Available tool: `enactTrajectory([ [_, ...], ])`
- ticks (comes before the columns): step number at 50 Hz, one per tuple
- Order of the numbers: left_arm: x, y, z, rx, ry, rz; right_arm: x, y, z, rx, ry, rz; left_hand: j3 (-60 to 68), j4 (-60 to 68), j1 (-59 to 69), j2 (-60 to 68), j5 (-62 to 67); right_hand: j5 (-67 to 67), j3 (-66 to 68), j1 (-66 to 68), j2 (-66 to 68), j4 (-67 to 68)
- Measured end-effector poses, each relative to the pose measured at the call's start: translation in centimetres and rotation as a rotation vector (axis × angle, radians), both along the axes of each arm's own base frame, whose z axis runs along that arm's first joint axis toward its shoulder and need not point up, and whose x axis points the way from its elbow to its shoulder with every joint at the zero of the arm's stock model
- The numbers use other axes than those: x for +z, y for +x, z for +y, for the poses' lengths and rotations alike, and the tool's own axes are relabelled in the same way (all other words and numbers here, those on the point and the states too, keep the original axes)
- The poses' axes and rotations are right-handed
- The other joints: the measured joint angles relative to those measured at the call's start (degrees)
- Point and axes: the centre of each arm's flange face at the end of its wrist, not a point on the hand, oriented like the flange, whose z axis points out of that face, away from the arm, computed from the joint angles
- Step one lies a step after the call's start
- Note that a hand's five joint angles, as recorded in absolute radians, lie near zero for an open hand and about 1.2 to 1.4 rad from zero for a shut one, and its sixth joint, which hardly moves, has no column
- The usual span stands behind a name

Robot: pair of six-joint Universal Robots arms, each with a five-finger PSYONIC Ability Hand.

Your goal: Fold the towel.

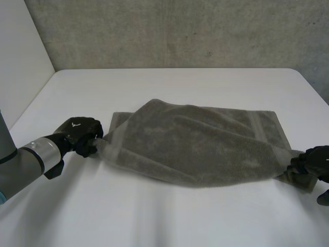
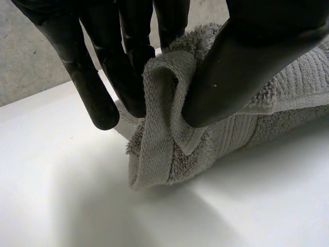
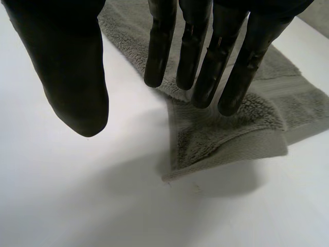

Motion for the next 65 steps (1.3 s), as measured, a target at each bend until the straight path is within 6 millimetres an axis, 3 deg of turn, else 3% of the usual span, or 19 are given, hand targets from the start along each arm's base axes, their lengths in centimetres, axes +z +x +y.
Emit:
enactTrajectory([
  [18, -0.1, -0.1, 0.3, -0.011, 0.001, -0.002, -3.0, 0.9, -2.6, -0.043, -0.062, 0.156, 0.0, 0.0, 0.0, 0.0, 0.0, -1.5, -0.6, -0.9, -0.2, -0.6],
  [34, 0.0, -0.1, 0.3, -0.014, -0.001, -0.002, -3.1, 5.0, -5.6, -0.057, -0.241, 0.111, 0.0, 0.0, 0.0, 0.0, 0.0, -6.8, -5.6, -5.6, -3.7, -5.5],
  [43, 0.0, -0.1, 0.3, -0.014, -0.001, -0.001, -4.4, 6.8, -6.0, -0.032, -0.262, 0.131, 0.0, 0.0, 0.0, 0.0, 0.0, -7.0, -5.9, -5.7, -3.7, -5.8],
  [65, 0.0, 0.0, 0.1, -0.013, -0.007, -0.003, -5.6, 8.3, -7.0, -0.029, -0.312, 0.098, 0.0, 0.0, 0.0, 0.0, 0.0, -6.4, -5.9, -5.7, -3.7, -5.8],
])
